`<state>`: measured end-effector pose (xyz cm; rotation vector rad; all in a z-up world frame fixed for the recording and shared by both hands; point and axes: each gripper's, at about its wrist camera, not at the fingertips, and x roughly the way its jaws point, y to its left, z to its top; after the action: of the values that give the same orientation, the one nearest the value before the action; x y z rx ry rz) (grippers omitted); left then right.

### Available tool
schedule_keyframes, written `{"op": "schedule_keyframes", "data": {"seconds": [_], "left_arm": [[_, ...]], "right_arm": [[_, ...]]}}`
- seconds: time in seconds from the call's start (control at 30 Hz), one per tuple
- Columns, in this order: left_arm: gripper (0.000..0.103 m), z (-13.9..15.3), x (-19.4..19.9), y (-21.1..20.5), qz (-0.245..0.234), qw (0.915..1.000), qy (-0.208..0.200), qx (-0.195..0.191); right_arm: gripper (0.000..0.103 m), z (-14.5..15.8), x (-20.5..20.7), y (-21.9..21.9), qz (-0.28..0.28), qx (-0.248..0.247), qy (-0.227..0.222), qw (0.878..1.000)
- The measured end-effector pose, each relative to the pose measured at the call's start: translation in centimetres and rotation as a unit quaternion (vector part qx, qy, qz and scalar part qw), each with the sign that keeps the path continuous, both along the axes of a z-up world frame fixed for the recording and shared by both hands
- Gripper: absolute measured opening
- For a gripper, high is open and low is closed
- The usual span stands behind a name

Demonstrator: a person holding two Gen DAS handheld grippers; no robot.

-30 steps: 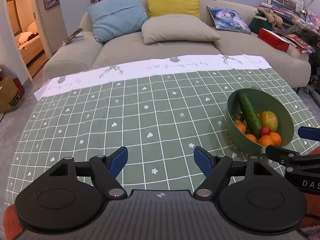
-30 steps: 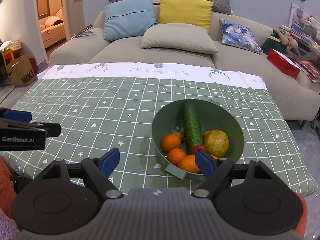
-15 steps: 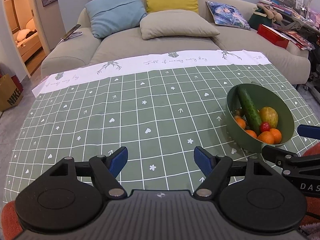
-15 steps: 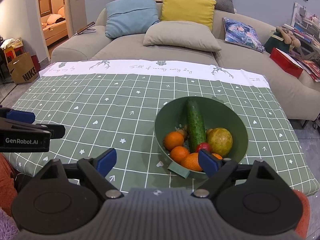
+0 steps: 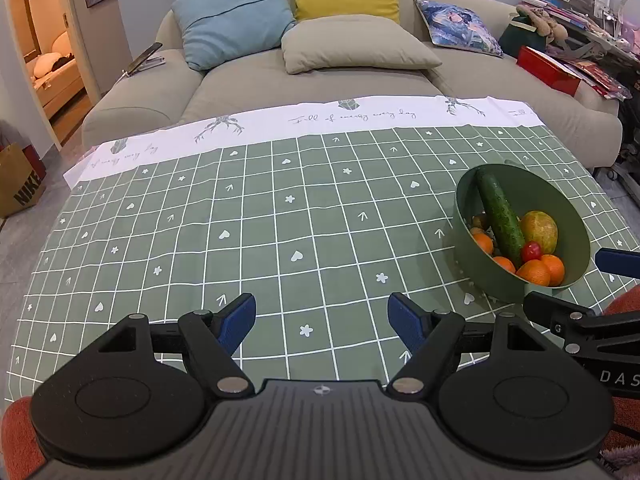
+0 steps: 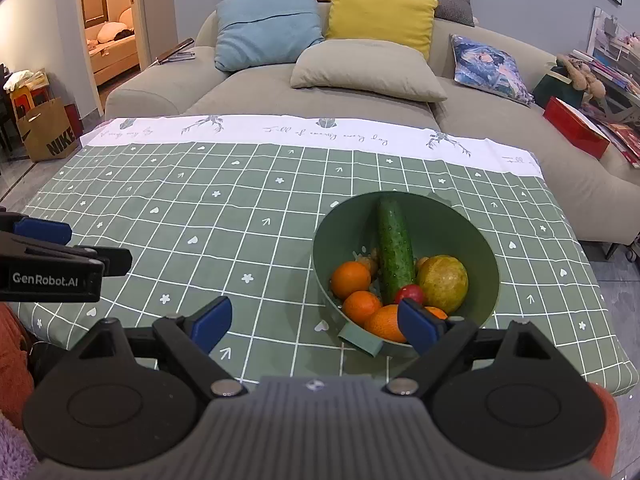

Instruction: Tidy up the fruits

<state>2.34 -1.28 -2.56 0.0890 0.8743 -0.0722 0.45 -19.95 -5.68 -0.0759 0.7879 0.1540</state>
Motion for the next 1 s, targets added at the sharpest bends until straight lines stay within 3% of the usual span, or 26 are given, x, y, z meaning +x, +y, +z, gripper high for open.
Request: {"op": "schedule_keyframes", "data": {"seconds": [1.0], "left_arm": [[0.088,-0.12,0.02,0.05,0.001,1.0000,0.001,-0.001]], "right_arm": [[0.089,-0.04,0.02,0.29,0.003,-0.005,0.000,1.000]]}}
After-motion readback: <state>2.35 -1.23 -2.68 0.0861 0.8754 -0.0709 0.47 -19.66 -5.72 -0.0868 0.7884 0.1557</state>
